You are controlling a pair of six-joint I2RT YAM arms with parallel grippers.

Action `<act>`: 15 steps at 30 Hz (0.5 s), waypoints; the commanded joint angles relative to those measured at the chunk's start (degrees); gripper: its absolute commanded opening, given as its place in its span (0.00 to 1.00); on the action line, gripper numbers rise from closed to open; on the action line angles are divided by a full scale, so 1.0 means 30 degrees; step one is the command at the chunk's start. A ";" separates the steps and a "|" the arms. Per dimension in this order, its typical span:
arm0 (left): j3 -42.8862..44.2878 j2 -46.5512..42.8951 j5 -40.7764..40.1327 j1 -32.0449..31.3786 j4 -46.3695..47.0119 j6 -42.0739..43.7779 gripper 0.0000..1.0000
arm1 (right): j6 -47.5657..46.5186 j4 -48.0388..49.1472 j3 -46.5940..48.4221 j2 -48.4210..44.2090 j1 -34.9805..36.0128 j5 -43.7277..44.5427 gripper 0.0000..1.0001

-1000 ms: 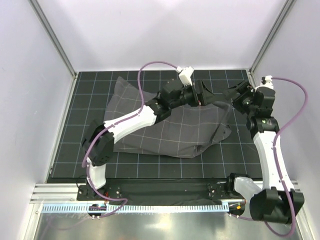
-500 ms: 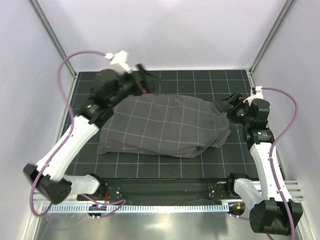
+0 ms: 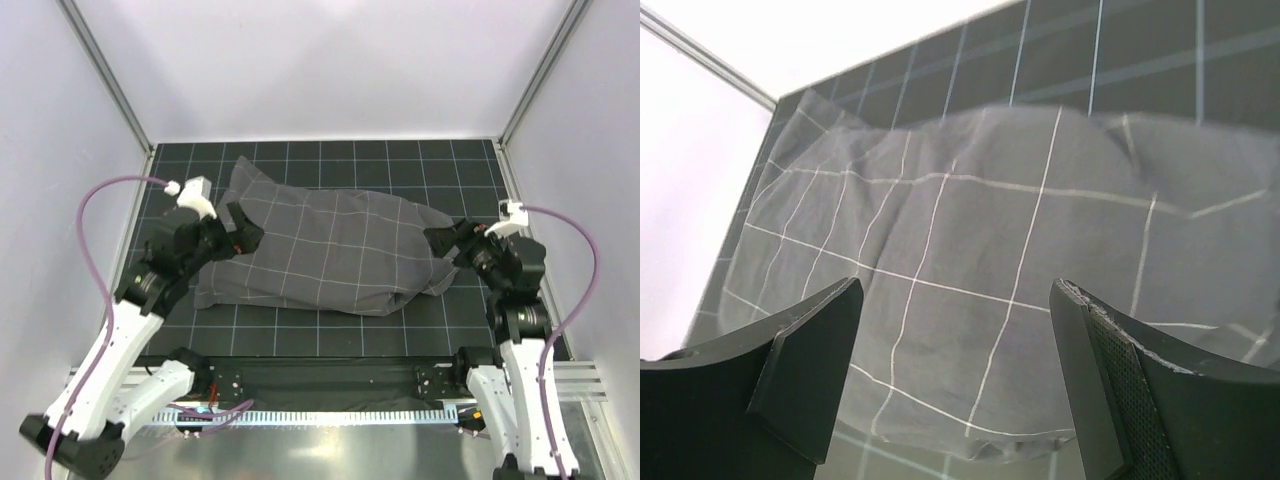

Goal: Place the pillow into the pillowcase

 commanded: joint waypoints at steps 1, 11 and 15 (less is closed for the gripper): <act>-0.1658 -0.2034 -0.1571 -0.0002 -0.0534 0.1422 1.00 | -0.1939 -0.0871 -0.0595 -0.2339 0.0034 0.1061 0.83; -0.1224 -0.6427 -0.2949 -0.0031 -0.4343 0.3737 1.00 | -0.1708 -0.2075 -0.1358 -1.1180 0.0034 0.3345 0.84; -0.2365 -0.8888 -0.2397 -0.0002 -0.3466 0.3503 1.00 | -0.1473 -0.1929 -0.1856 -1.3416 0.0034 0.4050 0.85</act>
